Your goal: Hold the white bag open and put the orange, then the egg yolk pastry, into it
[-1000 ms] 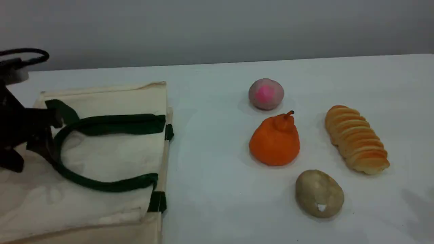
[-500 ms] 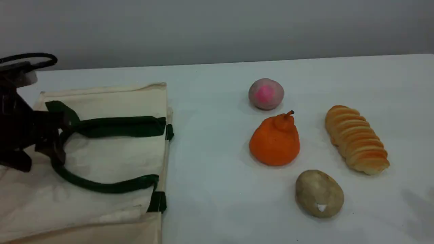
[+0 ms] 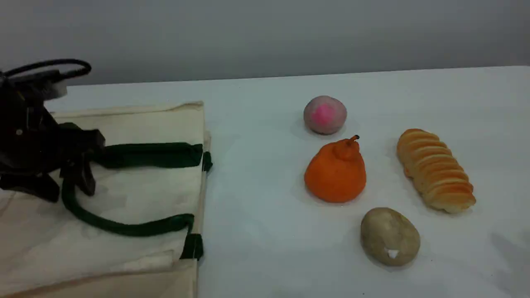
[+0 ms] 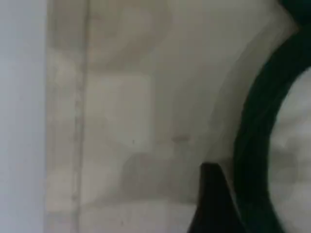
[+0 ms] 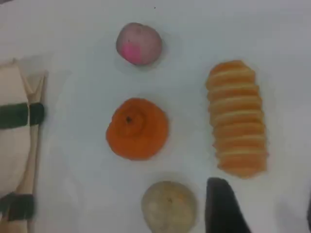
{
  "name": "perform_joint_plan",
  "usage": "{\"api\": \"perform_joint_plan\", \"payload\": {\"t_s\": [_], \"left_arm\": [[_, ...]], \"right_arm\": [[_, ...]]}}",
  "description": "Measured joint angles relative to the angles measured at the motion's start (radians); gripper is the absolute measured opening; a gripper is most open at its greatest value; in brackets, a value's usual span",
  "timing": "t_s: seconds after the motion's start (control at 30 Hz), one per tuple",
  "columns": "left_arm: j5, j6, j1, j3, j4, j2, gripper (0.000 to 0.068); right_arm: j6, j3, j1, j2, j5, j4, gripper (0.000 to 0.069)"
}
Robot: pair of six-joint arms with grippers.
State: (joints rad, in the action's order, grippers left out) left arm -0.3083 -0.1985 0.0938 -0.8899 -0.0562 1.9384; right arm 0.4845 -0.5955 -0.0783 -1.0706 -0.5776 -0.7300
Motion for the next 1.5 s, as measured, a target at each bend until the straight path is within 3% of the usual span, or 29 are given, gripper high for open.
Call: {"api": "perform_joint_plan", "payload": {"t_s": [0.27,0.37,0.43,0.6,0.7,1.0,1.27,1.5], "left_arm": [[0.013,-0.001,0.0,-0.002,0.0,0.078,0.0419],[0.019,-0.001,0.0,-0.002,0.0,0.079,0.0388],[0.027,-0.001,0.0,-0.002,0.001,0.079,0.0326],[0.057,-0.002,0.0,-0.002,0.001,0.073,0.0074],[0.036,0.012,0.0,-0.028,0.001,0.052,0.0071],[-0.167,0.121,0.0,-0.149,-0.021,-0.174,0.0071],[-0.369,0.319,0.0,-0.264,-0.146,-0.427,0.0071],[-0.475,0.427,0.0,-0.285,-0.279,-0.553,0.0071]], "right_arm": [[0.0,0.0,0.0,0.0,-0.002,0.0,0.0338],[0.0,0.0,0.0,0.0,-0.004,0.0,0.0338],[0.0,0.0,0.0,0.0,-0.004,0.0,0.0338],[0.0,0.0,0.0,0.0,-0.004,0.0,0.0338],[0.0,0.0,0.0,0.0,-0.002,-0.005,0.0338],[0.022,0.0,0.0,0.0,0.052,-0.074,0.0338],[0.154,0.0,0.0,0.0,0.057,-0.236,0.0338],[0.285,0.0,0.0,-0.073,0.054,-0.377,0.0338]]}}
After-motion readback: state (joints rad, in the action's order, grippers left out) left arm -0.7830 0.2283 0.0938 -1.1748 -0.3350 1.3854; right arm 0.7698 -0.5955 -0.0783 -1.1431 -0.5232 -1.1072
